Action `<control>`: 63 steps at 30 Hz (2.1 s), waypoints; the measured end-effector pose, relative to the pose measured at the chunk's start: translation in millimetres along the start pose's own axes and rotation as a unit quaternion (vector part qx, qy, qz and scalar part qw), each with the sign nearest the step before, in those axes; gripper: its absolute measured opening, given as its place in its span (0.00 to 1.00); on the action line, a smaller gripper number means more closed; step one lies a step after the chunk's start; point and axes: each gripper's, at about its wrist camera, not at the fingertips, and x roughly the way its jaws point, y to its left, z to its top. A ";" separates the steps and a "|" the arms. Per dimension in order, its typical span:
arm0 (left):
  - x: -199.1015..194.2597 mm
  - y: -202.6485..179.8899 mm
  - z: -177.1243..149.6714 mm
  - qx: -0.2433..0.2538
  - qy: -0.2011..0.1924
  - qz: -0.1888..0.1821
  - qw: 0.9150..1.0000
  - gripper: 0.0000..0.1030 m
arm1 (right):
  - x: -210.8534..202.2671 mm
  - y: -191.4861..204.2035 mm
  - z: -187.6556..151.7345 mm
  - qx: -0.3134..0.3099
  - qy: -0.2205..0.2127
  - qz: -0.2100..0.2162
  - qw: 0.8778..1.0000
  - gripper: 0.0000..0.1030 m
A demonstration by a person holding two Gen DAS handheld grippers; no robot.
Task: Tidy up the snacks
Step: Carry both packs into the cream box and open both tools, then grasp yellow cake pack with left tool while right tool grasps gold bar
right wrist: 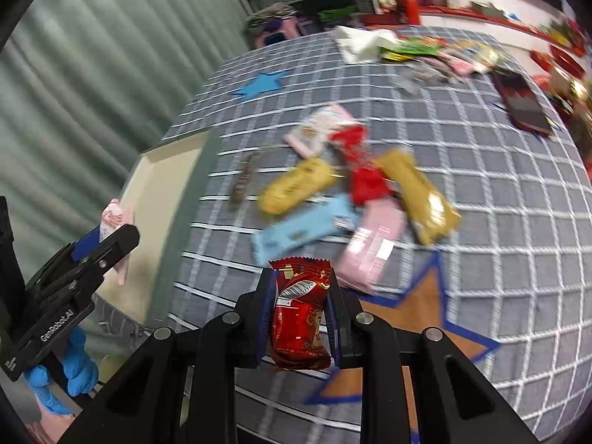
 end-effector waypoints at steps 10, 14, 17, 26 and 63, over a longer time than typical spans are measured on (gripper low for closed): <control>10.2 78.6 -13.2 -0.060 0.015 0.057 0.996 0.61 | 42.1 89.0 30.4 -0.072 0.020 0.054 0.996 0.26; 19.1 97.6 -21.5 -0.073 0.026 0.071 0.994 0.61 | 60.9 114.7 37.8 -0.079 0.032 0.076 0.993 0.26; 26.8 109.0 -28.2 -0.082 0.036 0.073 0.993 0.61 | 77.2 133.4 41.1 -0.085 0.042 0.088 0.992 0.26; 41.9 107.4 -36.9 -0.056 0.047 0.078 0.994 0.73 | 102.1 142.5 45.2 -0.101 0.061 0.043 0.992 0.92; 172.4 -139.2 36.3 0.233 0.141 -0.006 0.962 0.72 | 72.4 -102.2 65.0 -0.028 0.030 -0.178 0.983 0.78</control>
